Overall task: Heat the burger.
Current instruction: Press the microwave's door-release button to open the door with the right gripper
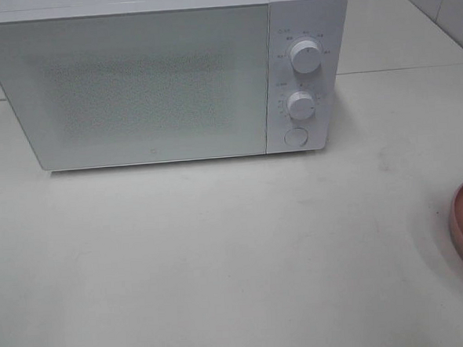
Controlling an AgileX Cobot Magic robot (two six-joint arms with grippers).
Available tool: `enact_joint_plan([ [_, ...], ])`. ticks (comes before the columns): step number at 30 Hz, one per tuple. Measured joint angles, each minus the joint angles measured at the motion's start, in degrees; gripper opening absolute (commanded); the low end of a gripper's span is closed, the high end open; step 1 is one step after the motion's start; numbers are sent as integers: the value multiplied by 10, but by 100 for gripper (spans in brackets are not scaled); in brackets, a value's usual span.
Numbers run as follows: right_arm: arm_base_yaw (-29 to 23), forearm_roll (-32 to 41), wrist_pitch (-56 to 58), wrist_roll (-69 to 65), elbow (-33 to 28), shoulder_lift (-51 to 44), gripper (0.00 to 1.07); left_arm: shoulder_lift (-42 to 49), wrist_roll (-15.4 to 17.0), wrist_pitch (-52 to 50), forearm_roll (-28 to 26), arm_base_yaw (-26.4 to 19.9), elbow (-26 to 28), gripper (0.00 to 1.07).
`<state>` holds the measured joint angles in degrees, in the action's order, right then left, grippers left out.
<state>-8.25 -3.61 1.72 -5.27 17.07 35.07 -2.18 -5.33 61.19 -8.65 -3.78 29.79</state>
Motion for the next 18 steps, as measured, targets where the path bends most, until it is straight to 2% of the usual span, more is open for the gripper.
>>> enact_joint_plan([
  [8,0,-2,-96,1,0,88,75,0,0,0,0,0,0,100],
  [18,0,-2,-269,0,0,213,75,0,0,0,0,0,0,100],
])
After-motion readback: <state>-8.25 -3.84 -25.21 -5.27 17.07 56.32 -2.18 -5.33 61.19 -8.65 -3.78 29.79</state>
